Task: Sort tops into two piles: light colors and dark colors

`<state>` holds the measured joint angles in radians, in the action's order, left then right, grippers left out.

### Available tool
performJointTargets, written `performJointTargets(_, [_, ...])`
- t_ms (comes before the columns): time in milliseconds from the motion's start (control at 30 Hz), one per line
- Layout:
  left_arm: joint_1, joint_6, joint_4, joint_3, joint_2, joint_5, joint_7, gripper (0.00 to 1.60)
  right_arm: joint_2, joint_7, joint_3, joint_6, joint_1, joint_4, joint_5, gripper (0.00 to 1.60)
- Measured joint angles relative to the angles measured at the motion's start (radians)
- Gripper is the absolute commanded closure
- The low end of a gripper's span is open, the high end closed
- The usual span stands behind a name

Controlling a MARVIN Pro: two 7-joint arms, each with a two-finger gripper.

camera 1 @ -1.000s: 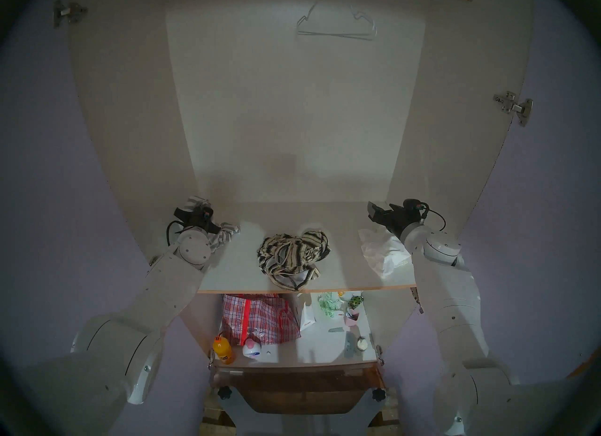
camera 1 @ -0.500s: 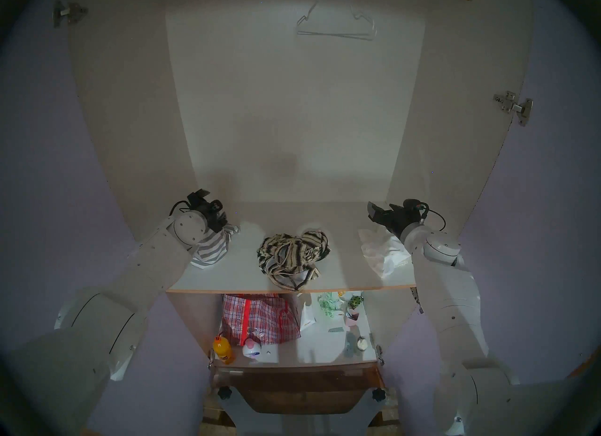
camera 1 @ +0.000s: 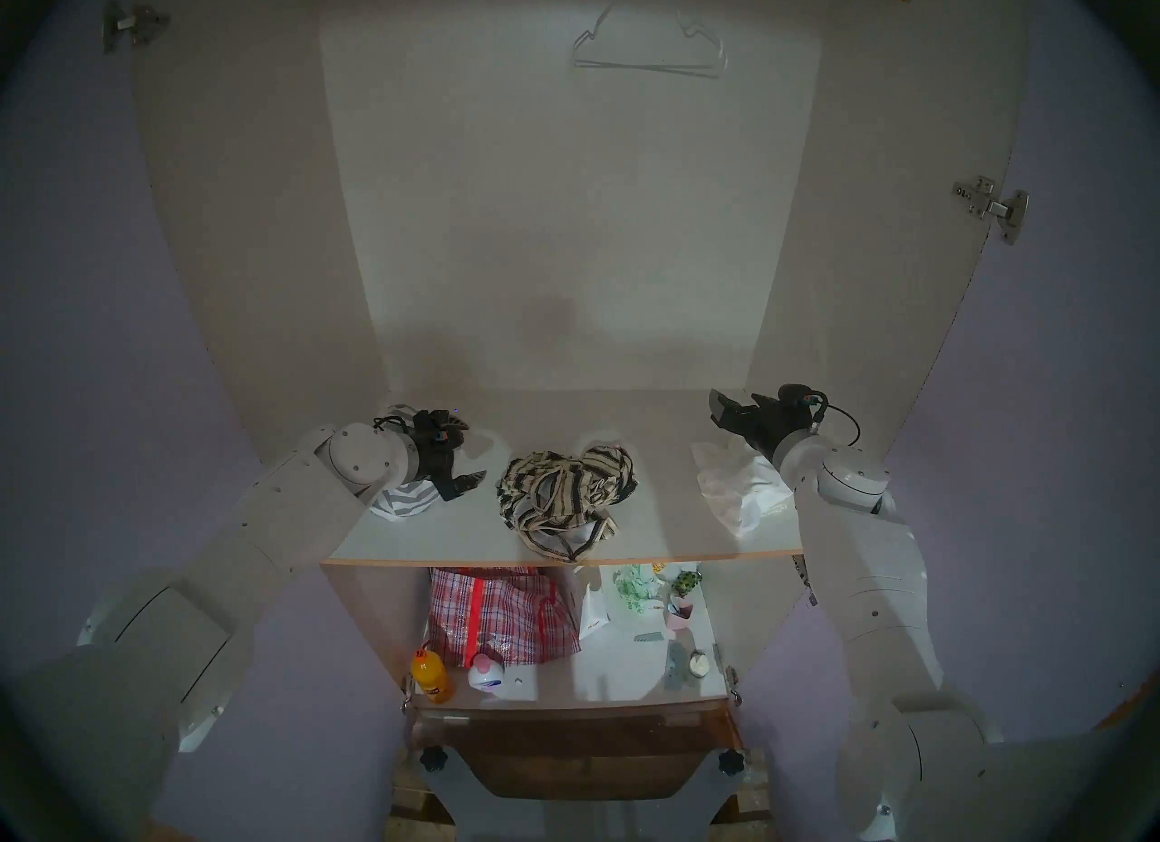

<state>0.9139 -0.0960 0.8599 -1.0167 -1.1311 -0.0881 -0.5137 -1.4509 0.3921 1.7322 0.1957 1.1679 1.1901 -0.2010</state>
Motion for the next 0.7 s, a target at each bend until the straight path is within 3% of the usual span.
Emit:
performJointTargets(167, [0.052,0.046,0.056,0.062,-0.021,-0.051,0.105,0.0,0.0,0.0,0.0,0.0,0.0,0.0,0.0,0.0])
performJointTargets(433, [0.072,0.11,0.074,0.107,-0.045,-0.08,0.138,0.0,0.0,0.0,0.001,0.0,0.0,0.0,0.001,0.0])
performJointTargets(633, [0.007,0.129,0.031,0.126,-0.087,-0.094,0.137,0.0,0.0,0.0,0.001,0.0,0.0,0.0,0.001,0.0])
performJointTargets(700, [-0.031,0.137,-0.05,0.124,-0.129,-0.092,0.139,0.0,0.0,0.0,0.001,0.0,0.0,0.0,0.001,0.0])
